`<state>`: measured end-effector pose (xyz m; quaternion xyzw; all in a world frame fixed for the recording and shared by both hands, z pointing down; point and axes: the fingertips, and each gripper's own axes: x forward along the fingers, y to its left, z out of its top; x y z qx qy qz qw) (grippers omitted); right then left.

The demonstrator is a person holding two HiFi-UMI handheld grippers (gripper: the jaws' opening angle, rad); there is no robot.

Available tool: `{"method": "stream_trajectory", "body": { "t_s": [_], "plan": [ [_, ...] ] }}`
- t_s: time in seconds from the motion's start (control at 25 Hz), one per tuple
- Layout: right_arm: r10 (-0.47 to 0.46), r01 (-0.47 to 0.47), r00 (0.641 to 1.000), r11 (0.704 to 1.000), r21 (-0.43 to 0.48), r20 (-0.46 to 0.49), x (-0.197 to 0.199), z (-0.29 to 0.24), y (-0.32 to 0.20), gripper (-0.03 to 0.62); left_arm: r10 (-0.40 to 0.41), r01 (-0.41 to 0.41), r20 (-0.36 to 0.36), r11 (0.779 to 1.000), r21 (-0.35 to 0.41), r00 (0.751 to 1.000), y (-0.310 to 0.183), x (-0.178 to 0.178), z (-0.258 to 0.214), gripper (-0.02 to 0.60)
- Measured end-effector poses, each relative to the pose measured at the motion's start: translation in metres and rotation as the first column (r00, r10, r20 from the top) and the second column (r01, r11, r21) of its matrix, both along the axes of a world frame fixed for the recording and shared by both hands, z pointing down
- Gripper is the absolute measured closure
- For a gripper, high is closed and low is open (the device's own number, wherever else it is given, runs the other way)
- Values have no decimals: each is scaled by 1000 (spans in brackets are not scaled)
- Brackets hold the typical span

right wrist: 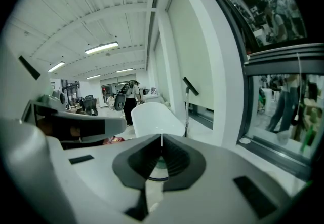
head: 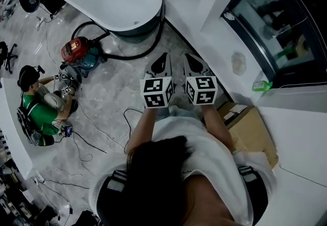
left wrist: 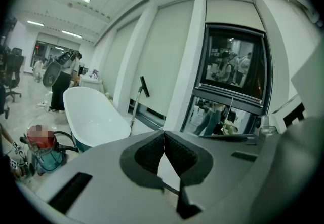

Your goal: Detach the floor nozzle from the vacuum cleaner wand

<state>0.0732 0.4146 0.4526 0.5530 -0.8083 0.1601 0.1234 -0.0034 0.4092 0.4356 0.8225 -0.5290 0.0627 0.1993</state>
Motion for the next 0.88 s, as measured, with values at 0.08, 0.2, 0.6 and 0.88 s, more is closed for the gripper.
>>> {"method": "stream_trajectory", "body": {
  "t_s": [0.08, 0.2, 0.6, 0.88],
  "plan": [
    [2, -2, 1000, 1000, -4, 0, -3, 2, -9, 579, 9, -8, 6, 1000, -6, 1000, -9, -2, 3, 577],
    [0, 0, 1000, 1000, -15, -1, -10, 7, -28, 579, 14, -14, 6, 1000, -19, 1000, -28, -7, 9, 577],
    [-22, 22, 1000, 999, -35, -9, -43, 16, -115, 579, -3, 3, 2, 999, -41, 1000, -117, -38, 20, 577],
    [24, -23, 1000, 998, -60, 5, -57, 11, -163, 579, 30, -30, 4, 999, -46, 1000, -170, -51, 12, 577]
  ]
}}
